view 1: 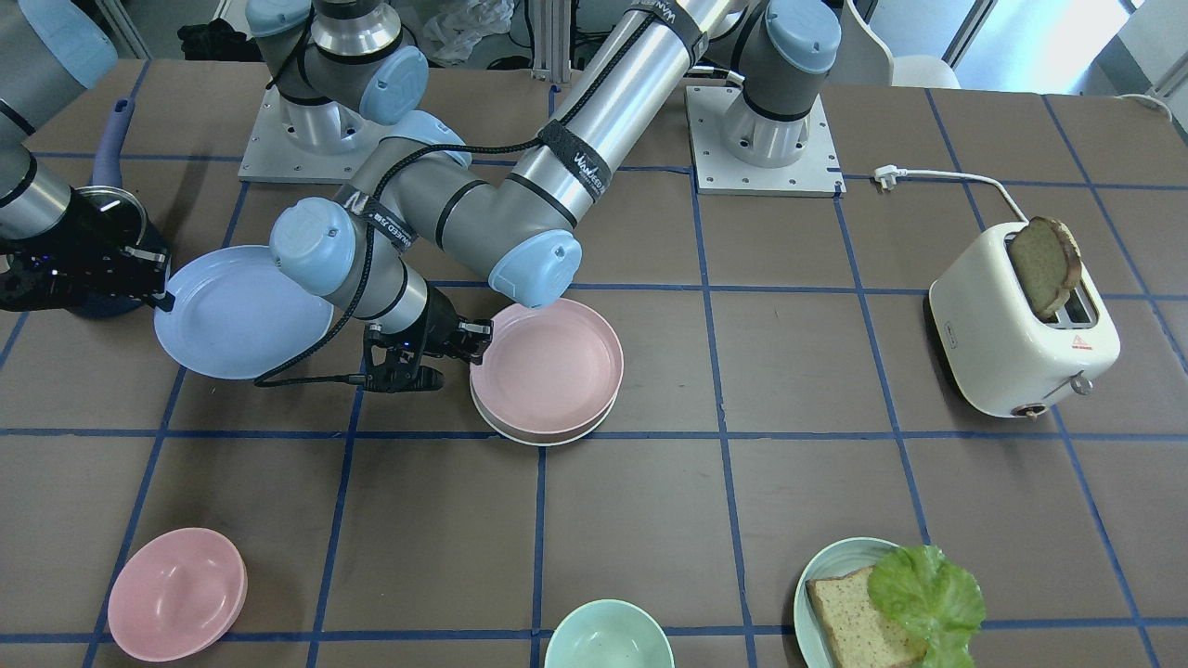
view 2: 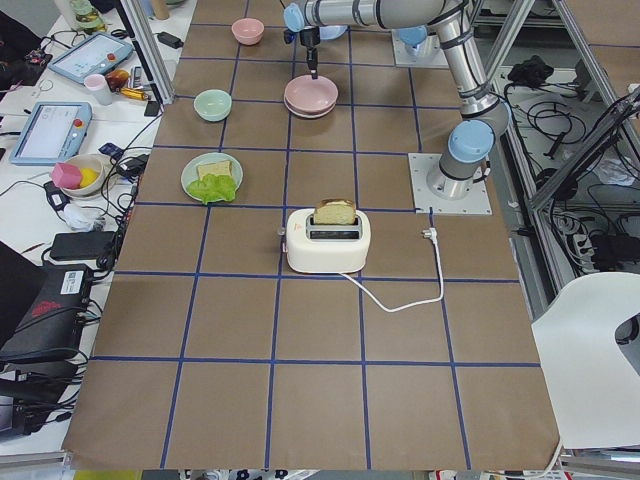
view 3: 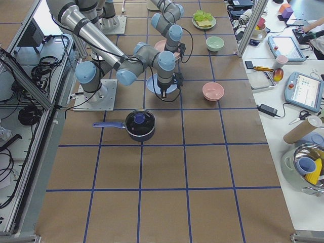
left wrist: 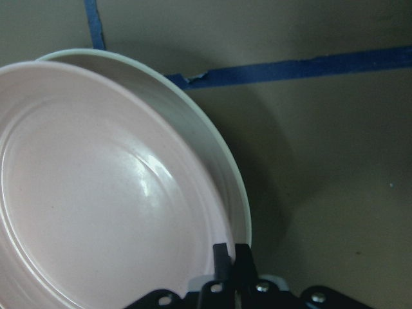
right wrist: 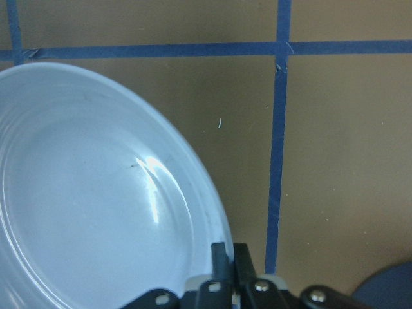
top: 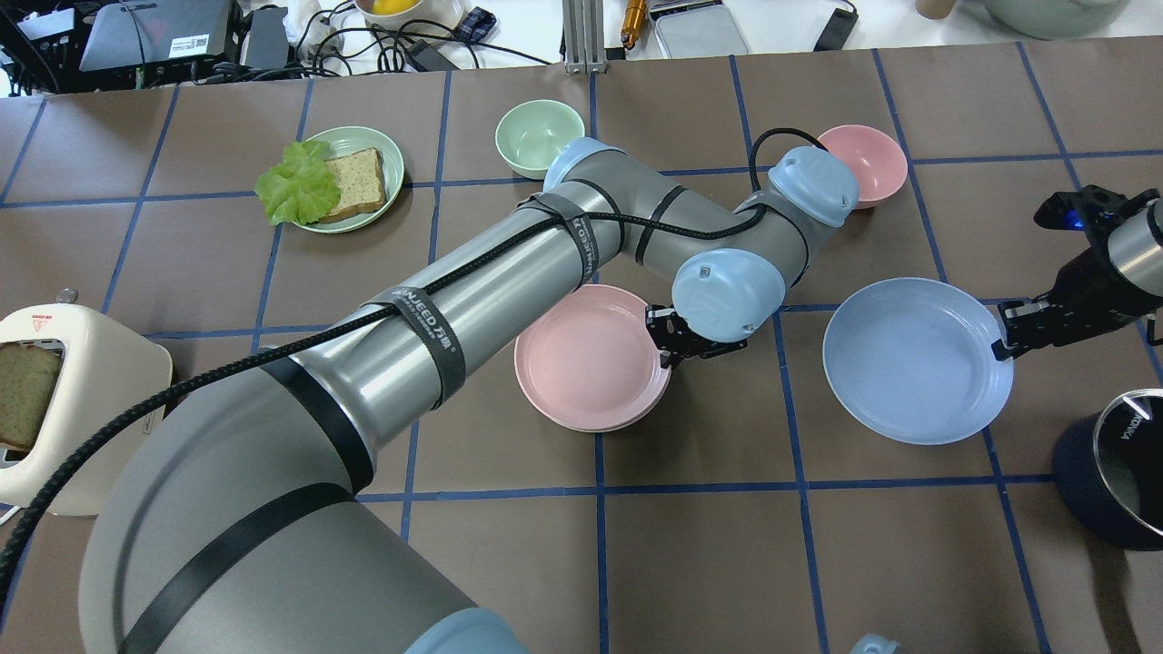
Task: Stack three plates with pink and blue
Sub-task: 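Lower the pink plate onto the cream plate and open the left gripper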
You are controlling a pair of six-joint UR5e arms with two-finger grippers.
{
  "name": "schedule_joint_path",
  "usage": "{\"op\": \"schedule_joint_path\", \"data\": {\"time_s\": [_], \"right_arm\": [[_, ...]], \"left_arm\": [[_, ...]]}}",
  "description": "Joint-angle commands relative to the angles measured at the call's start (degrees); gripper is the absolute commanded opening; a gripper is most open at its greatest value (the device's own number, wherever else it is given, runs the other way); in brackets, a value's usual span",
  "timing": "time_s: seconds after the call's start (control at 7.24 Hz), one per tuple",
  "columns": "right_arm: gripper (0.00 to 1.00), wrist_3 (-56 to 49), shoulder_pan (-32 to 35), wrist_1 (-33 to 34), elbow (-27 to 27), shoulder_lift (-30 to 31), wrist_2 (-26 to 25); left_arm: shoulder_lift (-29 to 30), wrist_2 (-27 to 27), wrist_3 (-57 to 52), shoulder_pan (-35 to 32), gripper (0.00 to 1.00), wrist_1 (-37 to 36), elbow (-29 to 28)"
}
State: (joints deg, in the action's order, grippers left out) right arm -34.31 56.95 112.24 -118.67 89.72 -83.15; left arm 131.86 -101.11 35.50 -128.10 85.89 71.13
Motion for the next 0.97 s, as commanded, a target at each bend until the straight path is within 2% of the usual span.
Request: {"op": "schedule_joint_path", "data": {"time_s": [0.0,0.41,0.55,0.69,0.83], "right_arm": [[0.0,0.1,0.0,-0.1,0.1,0.1,0.1],[0.0,0.2,0.0,-0.1,0.1,0.2,0.2],[0.0,0.2,0.0,0.0,0.1,0.3,0.3],[0.0,0.2,0.0,-0.1,0.1,0.2,0.3],[0.0,0.2,0.0,-0.1,0.1,0.2,0.3]], "left_arm": [[0.0,0.4,0.0,0.1,0.0,-0.1,-0.1],[0.1,0.4,0.0,0.3,0.0,-0.4,-0.1],[0.0,0.3,0.0,0.3,0.76,-0.2,0.0],[-0.2,0.4,-0.8,0.3,0.94,-0.4,-0.1],[-0.6,0.4,-0.9,0.3,1.0,-0.4,-0.1]]}}
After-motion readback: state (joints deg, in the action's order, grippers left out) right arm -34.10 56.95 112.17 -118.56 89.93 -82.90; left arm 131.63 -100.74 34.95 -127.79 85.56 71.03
